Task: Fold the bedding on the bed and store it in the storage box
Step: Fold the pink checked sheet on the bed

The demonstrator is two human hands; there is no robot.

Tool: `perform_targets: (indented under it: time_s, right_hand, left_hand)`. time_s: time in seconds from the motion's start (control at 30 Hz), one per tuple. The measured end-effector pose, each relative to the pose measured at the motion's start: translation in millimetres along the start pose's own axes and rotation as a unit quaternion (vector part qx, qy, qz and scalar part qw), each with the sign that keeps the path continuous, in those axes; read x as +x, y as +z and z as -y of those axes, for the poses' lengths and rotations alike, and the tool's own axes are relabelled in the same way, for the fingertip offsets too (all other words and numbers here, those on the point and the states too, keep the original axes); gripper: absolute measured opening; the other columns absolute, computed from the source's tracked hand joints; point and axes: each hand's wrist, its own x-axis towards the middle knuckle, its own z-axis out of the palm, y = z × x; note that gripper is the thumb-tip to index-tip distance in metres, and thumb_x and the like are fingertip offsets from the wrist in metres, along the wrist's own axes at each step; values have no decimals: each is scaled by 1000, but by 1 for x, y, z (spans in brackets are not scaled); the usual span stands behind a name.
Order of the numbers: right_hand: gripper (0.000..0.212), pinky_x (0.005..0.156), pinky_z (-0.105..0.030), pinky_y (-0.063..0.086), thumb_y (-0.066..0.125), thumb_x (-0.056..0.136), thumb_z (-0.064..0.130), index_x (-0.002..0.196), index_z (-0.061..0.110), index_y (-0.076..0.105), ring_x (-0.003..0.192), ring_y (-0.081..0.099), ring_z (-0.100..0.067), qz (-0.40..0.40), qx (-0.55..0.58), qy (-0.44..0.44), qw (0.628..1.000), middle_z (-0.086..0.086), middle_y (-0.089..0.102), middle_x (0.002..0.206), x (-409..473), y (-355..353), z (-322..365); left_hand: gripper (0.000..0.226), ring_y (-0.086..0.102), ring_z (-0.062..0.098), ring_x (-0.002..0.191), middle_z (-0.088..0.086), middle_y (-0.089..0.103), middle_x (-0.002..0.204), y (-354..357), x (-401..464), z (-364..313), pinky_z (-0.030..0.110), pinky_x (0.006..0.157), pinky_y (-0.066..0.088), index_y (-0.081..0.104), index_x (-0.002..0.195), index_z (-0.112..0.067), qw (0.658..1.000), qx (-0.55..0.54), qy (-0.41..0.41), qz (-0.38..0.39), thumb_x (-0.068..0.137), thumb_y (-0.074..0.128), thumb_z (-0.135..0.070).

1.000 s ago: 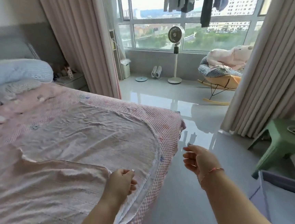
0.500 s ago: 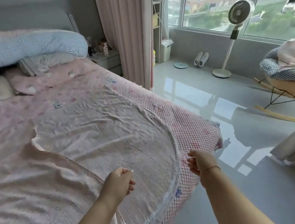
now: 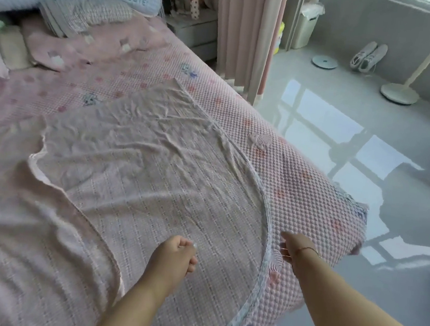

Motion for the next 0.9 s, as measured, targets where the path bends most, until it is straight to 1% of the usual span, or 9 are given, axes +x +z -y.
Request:
perform_targets:
  time_s: [0.13, 0.23, 0.37, 0.43, 0.5, 0.57, 0.67, 0.8, 0.9]
  right_hand:
    - [27, 71, -39, 48, 64, 85, 24, 83, -3, 60, 72, 58, -31, -16, -123, 13, 992, -18, 59, 75, 73, 12, 10]
    - [33, 62, -24, 50, 65, 86, 25, 89, -8, 62, 83, 64, -32, -5, -177, -3, 984, -23, 63, 87, 87, 32, 25]
    - [68, 74, -34, 47, 66, 86, 34, 132, -10, 43, 96, 60, -37, 23, -207, -26, 978, -26, 59, 112, 98, 69, 28]
    - [42, 57, -30, 40, 60, 90, 25, 111, -10, 53, 73, 56, -33, 34, -253, -67, 964, -19, 59, 86, 98, 76, 29]
    - [27, 58, -33, 36, 53, 92, 17, 91, -10, 58, 68, 51, -32, 13, -291, -112, 950, -18, 51, 72, 105, 65, 30]
    - [28, 69, -41, 43, 51, 90, 22, 84, -5, 57, 74, 51, -35, -21, -284, -149, 947, -20, 51, 75, 111, 44, 35]
    - [40, 76, -47, 46, 52, 88, 31, 95, -8, 60, 76, 51, -39, -86, -278, -165, 942, -20, 49, 73, 121, 12, 43]
    - [38, 64, -42, 45, 53, 91, 30, 82, -7, 56, 62, 47, -32, -86, -307, -203, 926, -20, 50, 68, 124, -7, 50]
    - [44, 53, -32, 33, 46, 65, 46, 66, 2, 46, 53, 42, -26, -55, -335, -202, 919, -16, 45, 59, 113, -3, 59]
  left_hand:
    - [12, 63, 16, 72, 7, 70, 84, 19, 22, -2, 38, 79, 54, 58, 92, -24, 997, -25, -53, -46, 99, 48, -24]
    - [15, 66, 16, 71, 4, 70, 81, 32, 31, 2, 40, 83, 55, 61, 94, -18, 991, -48, -93, -79, 98, 51, -27]
    - [14, 67, 13, 73, 3, 71, 84, 43, 37, 6, 32, 79, 55, 62, 95, -18, 982, -73, -124, -119, 97, 51, -27]
    - [13, 66, 12, 70, 3, 71, 83, 47, 37, 12, 31, 77, 54, 62, 95, -18, 979, -80, -134, -135, 97, 52, -26]
    - [13, 65, 13, 69, 4, 71, 82, 51, 37, 15, 34, 78, 55, 62, 95, -17, 975, -90, -144, -145, 97, 52, -25]
    - [12, 66, 14, 69, 4, 71, 80, 54, 37, 18, 36, 78, 56, 62, 94, -19, 971, -99, -151, -157, 97, 52, -25]
    - [11, 66, 13, 69, 2, 71, 80, 54, 36, 19, 33, 75, 55, 62, 95, -20, 970, -105, -146, -164, 96, 52, -25]
    - [10, 66, 12, 70, 1, 71, 78, 52, 37, 23, 35, 78, 56, 61, 94, -21, 970, -107, -142, -166, 96, 53, -26]
    - [9, 67, 15, 72, -1, 71, 77, 49, 35, 35, 39, 81, 56, 61, 93, -21, 968, -100, -155, -172, 94, 54, -26]
